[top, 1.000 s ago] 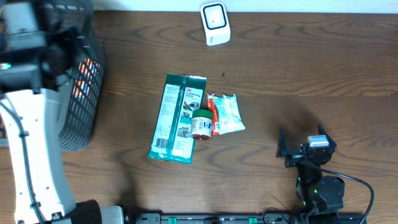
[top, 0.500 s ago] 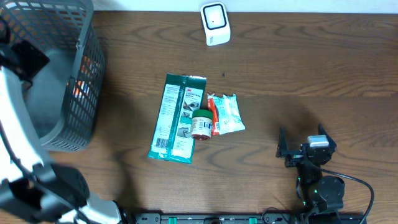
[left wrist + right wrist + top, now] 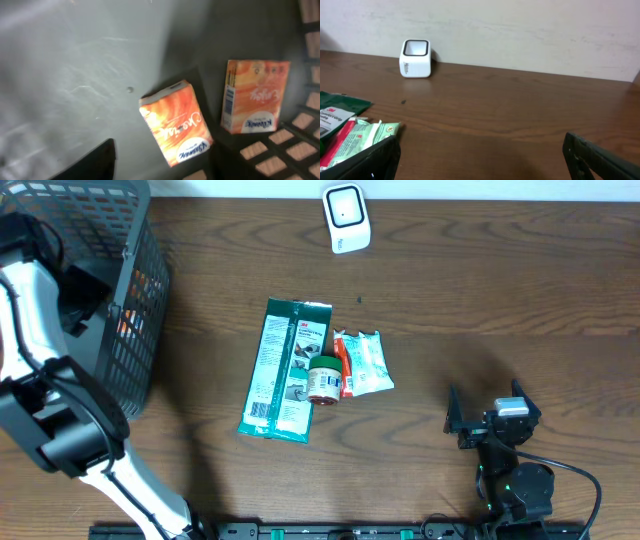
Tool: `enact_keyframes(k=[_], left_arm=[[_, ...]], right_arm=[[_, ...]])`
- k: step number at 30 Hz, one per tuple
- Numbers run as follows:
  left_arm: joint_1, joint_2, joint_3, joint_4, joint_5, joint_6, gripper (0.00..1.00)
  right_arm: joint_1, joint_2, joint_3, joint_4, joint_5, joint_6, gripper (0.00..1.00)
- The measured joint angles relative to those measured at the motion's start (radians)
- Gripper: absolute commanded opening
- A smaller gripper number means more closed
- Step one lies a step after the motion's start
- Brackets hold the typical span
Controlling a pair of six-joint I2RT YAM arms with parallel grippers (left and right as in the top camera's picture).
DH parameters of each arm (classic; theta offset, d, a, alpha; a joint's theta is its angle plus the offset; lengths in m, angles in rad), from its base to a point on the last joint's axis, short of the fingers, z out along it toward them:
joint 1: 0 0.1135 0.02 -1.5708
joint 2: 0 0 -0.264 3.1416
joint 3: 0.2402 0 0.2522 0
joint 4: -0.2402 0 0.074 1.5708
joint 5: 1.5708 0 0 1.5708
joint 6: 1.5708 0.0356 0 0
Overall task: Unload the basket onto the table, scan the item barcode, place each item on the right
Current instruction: 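Move the left gripper into the basket toward the orange tissue pack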
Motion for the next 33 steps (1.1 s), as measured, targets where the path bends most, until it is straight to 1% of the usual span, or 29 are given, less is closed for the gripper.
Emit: enact_keyframes(k=[2, 4, 6, 10, 18, 20, 24, 27, 29, 33], left_arm=[[-0.019, 0.023, 0.0, 0.014, 0.003, -0.016, 0.53], [-0.042, 0.046, 0.0, 0.033, 0.003, -0.03, 0.48], [-0.063, 0.063, 0.0, 0.053, 0.007, -0.039, 0.47], [-0.09, 0.078, 0.0, 0.076, 0.007, -0.069, 0.47], [-0.089, 0.078, -0.023, 0.098, -0.027, -0.13, 0.47], [-0.089, 0.078, -0.051, 0.121, -0.033, -0.136, 0.43], [-0.091, 0.078, -0.112, 0.174, -0.058, -0.148, 0.4], [-0.096, 0.066, -0.143, 0.214, -0.085, -0.154, 0.26], [-0.096, 0.057, -0.163, 0.232, -0.096, -0.156, 0.19], [-0.096, 0.053, -0.17, 0.251, -0.115, -0.158, 0.19]], right_arm=[[0.0, 0.0, 0.0, 0.0, 0.0, 0.0, 0.99], [0.0, 0.0, 0.0, 0.0, 0.0, 0.0, 0.99], [0.0, 0.0, 0.0, 0.0, 0.0, 0.0, 0.99], [0.0, 0.0, 0.0, 0.0, 0.0, 0.0, 0.99], [0.0, 0.0, 0.0, 0.0, 0.0, 0.0, 0.99], [0.0, 0.0, 0.0, 0.0, 0.0, 0.0, 0.99], [0.0, 0.0, 0.0, 0.0, 0.0, 0.0, 0.99], [0.0, 0.0, 0.0, 0.0, 0.0, 0.0, 0.99], [0.0, 0.0, 0.0, 0.0, 0.0, 0.0, 0.99], [0.0, 0.0, 0.0, 0.0, 0.0, 0.0, 0.99]])
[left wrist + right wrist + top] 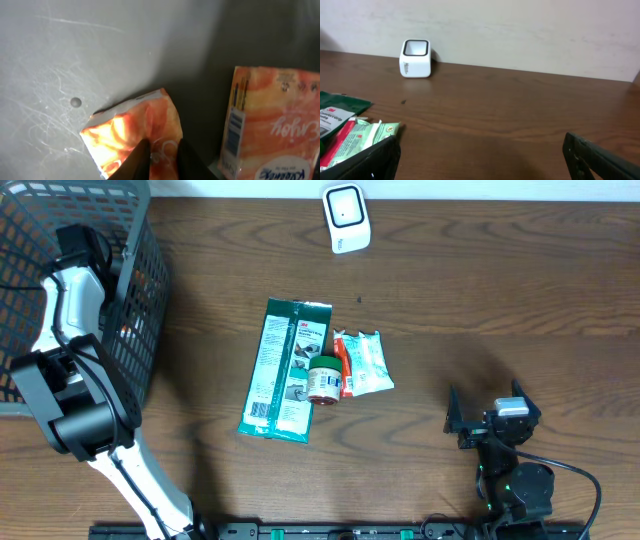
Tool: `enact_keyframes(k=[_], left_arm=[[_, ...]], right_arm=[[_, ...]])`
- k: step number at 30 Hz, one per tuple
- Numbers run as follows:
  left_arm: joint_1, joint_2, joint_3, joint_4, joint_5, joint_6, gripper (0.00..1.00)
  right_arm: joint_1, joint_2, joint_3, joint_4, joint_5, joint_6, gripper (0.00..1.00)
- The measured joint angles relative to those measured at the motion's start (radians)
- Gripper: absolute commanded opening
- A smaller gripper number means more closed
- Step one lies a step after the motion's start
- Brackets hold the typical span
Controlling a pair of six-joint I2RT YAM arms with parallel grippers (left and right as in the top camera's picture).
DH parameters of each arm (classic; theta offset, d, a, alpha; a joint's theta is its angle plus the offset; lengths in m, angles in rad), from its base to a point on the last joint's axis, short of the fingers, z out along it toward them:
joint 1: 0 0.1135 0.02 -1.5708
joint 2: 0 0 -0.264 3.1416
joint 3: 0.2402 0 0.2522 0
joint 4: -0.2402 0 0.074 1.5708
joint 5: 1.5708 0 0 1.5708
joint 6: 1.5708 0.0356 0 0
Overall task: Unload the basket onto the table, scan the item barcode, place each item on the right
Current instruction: 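Move the left gripper into the basket toward the orange tissue pack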
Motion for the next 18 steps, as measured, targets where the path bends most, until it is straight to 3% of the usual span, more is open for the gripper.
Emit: enact_keyframes(k=[11, 18], left_arm=[[0.13, -0.014, -0.014, -0.025, -0.081, 0.034, 0.2], [0.17, -0.017, -0.017, -0.025, -0.038, 0.047, 0.48]], right_arm=[[0.0, 0.0, 0.0, 0.0, 0.0, 0.0, 0.99], [0.0, 0.0, 0.0, 0.0, 0.0, 0.0, 0.99]])
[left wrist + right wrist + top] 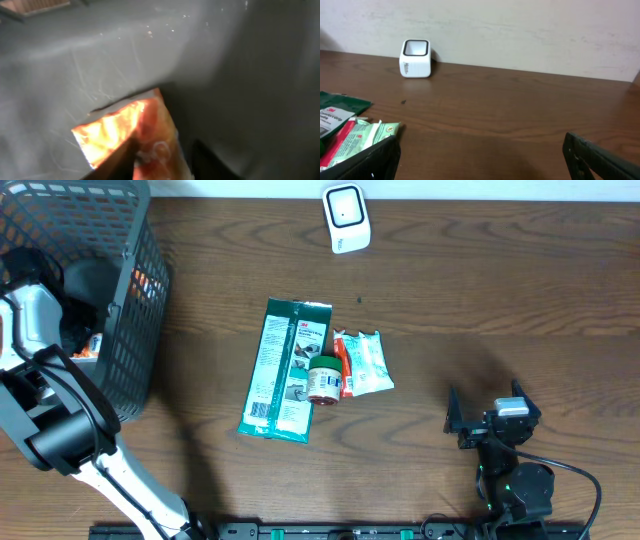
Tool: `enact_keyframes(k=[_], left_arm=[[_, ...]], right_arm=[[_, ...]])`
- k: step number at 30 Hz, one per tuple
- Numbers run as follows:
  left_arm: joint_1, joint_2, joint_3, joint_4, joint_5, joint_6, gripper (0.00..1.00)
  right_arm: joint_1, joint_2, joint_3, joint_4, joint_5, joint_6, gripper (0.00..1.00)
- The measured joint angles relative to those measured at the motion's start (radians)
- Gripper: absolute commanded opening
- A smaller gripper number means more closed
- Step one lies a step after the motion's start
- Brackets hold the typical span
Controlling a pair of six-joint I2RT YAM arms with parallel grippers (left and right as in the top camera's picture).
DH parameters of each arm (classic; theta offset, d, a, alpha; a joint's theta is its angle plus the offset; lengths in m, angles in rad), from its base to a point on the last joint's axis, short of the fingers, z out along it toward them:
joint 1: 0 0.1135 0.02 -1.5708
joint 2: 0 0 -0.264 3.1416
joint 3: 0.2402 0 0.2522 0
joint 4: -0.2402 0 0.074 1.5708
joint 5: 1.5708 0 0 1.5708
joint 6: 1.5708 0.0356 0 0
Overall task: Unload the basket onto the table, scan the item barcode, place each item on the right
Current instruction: 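Move the left gripper into the basket toward the orange tissue pack, then grasp the orange Kleenex tissue pack with the left gripper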
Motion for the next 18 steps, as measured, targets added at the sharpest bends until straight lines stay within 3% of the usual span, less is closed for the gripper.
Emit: enact_keyframes(k=[1, 9, 12, 18], left_arm=[[0.0, -0.001, 0.0, 0.0, 0.007, 0.002, 0.54], [0.0, -0.014, 0.004, -0.015, 0.031, 0.004, 0.67], [0.0, -0.018, 0.004, -0.015, 0.036, -0.002, 0.84], [0.0, -0.018, 0.004, -0.015, 0.036, -0.002, 0.86]], right_arm=[[0.0, 0.0, 0.0, 0.0, 0.0, 0.0, 0.99], [0.0, 0.0, 0.0, 0.0, 0.0, 0.0, 0.99], [0.0, 0.0, 0.0, 0.0, 0.0, 0.0, 0.99], [0.0, 0.0, 0.0, 0.0, 0.0, 0.0, 0.99]])
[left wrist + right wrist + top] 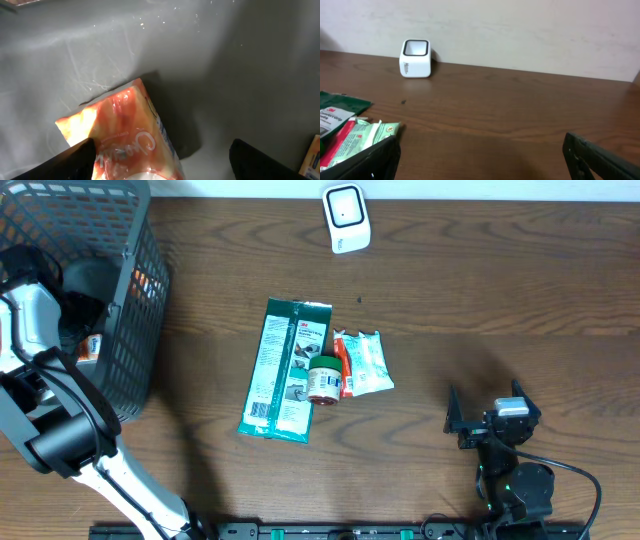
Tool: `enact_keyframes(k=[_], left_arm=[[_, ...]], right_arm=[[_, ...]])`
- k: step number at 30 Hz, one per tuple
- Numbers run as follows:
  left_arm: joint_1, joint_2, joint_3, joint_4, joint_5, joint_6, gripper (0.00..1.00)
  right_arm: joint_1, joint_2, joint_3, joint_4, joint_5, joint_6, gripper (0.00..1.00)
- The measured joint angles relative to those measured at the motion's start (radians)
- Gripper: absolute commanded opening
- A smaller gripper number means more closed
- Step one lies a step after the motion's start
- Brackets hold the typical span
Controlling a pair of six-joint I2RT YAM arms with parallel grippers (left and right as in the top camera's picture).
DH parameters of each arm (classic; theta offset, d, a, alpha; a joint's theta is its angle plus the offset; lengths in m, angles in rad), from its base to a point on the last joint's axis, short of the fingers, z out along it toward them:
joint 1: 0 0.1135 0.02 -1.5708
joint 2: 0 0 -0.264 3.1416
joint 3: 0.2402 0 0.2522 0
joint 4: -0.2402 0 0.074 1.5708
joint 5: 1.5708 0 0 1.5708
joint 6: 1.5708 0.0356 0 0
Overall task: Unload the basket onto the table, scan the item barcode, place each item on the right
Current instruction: 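Grasp the orange Kleenex tissue pack with the left gripper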
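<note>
In the left wrist view an orange tissue pack (120, 130) lies on the grey floor of the basket (120, 240). My left gripper (160, 165) is open, its fingers wide apart on either side of the pack and not pressing it. From overhead the pack (90, 345) shows beside the left arm inside the basket. A second orange pack (313, 155) peeks in at the right edge. The white scanner (345, 218) stands at the far edge of the table. My right gripper (480, 155) rests open and empty at the near right (490, 420).
A long green 3M package (285, 370), a small green-lidded jar (323, 378) and a green-and-white wipes pack (367, 362) lie together mid-table. The basket's mesh walls surround the left arm. The scanner (415, 58) faces up near the wall.
My left gripper's fingers were close together on the orange tissue pack; now they stand wide apart and the pack lies loose between them. The right arm has not moved.
My left gripper first hovered open over two orange tissue packs in the basket. Then it was shut on the nearer pack, and still held it at another spot of the basket floor. Now it has let the pack go. The right arm stayed parked.
</note>
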Motion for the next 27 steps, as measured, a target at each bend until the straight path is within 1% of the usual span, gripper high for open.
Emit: enact_keyframes(k=[2, 3, 5, 12, 13, 16, 20, 27], left_arm=[[0.0, 0.0, -0.001, 0.002, 0.0, 0.0, 0.79], [0.0, 0.0, -0.002, 0.002, -0.001, 0.001, 0.73], [0.0, 0.0, -0.01, 0.004, 0.0, 0.005, 0.65], [-0.003, -0.012, -0.057, 0.04, -0.028, 0.003, 0.61], [-0.005, -0.018, -0.07, 0.05, -0.034, 0.003, 0.56], [-0.008, -0.031, -0.1, 0.072, -0.057, 0.007, 0.3], [-0.005, -0.045, -0.123, 0.086, -0.066, 0.006, 0.08], [-0.005, -0.064, -0.117, 0.064, -0.048, 0.004, 0.07]], right_arm=[[0.0, 0.0, 0.0, 0.0, 0.0, 0.0, 0.99], [0.0, 0.0, 0.0, 0.0, 0.0, 0.0, 0.99], [0.0, 0.0, 0.0, 0.0, 0.0, 0.0, 0.99], [0.0, 0.0, 0.0, 0.0, 0.0, 0.0, 0.99], [0.0, 0.0, 0.0, 0.0, 0.0, 0.0, 0.99], [0.0, 0.0, 0.0, 0.0, 0.0, 0.0, 0.99], [0.0, 0.0, 0.0, 0.0, 0.0, 0.0, 0.99], [0.0, 0.0, 0.0, 0.0, 0.0, 0.0, 0.99]])
